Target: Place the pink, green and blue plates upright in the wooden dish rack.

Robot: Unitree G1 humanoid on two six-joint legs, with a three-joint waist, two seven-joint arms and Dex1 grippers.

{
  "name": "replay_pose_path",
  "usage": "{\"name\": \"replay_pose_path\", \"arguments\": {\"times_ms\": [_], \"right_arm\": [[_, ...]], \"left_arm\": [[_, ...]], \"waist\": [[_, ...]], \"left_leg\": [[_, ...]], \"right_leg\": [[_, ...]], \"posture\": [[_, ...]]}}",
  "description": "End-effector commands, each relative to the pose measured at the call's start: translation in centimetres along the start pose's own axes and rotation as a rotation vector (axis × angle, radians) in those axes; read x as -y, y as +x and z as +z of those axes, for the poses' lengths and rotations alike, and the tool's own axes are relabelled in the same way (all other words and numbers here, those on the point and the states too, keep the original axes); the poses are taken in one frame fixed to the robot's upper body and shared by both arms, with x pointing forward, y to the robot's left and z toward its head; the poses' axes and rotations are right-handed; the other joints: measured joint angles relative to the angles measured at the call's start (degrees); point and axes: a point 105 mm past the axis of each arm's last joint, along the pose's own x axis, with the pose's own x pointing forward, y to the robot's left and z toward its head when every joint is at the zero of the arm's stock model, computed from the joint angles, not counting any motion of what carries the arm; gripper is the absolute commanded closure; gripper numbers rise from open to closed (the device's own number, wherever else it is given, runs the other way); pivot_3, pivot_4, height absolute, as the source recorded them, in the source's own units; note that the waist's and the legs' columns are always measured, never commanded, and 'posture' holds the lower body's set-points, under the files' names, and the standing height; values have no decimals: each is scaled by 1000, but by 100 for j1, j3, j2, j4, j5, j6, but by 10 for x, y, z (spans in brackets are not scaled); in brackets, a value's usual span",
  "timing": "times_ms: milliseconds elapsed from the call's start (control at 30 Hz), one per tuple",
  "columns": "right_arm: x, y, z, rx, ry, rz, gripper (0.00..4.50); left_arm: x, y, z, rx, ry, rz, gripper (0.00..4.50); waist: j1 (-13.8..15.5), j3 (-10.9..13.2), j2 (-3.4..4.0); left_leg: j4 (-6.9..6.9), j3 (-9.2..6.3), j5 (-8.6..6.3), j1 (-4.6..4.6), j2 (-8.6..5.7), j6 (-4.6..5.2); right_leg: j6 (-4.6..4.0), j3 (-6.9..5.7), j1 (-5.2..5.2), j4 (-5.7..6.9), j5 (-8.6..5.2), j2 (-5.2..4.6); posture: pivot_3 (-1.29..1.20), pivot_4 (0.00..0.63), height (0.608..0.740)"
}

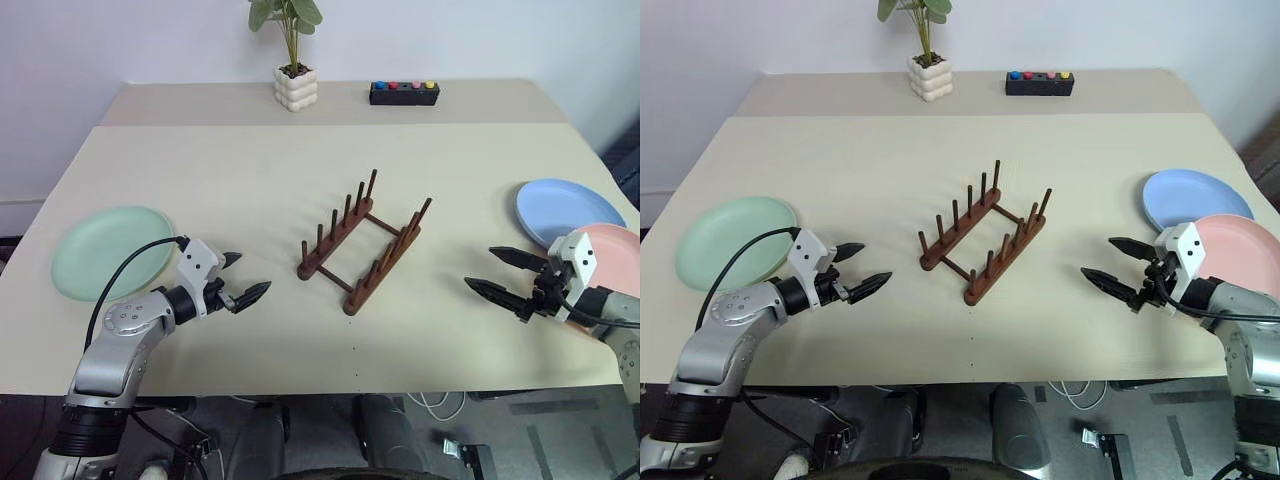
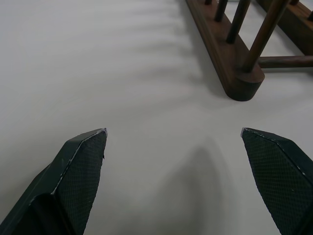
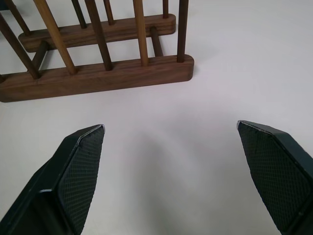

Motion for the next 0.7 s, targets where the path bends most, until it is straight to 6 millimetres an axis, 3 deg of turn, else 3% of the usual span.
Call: {"name": "replay_pose_path", "arguments": {"times_ms": [33, 467, 700], "right_arm": [[1, -1, 13, 44, -32, 1, 80], [-5, 12, 13, 56, -25, 18, 80], [-16, 17, 12, 75, -14, 24, 80]], "left_arm": [[-2, -8, 10, 26, 39, 11, 0], [4, -15, 12, 10, 62, -27, 0], [60, -6, 11, -29, 20, -367, 0]], "waist": [[3, 0, 0], [9, 0, -1], [15, 0, 0]], "left_leg": [[-1, 0, 0, 0, 0, 0], [1, 1, 0, -1, 0, 0], [-2, 4, 0, -1, 1, 0]], "right_leg": [[0, 0, 0, 0, 0, 0], [-1, 1, 0, 0, 0, -1], [-3, 2, -2, -2, -1, -1]], "posture": [[0, 150, 730], [0, 150, 730], [0, 150, 730]]}}
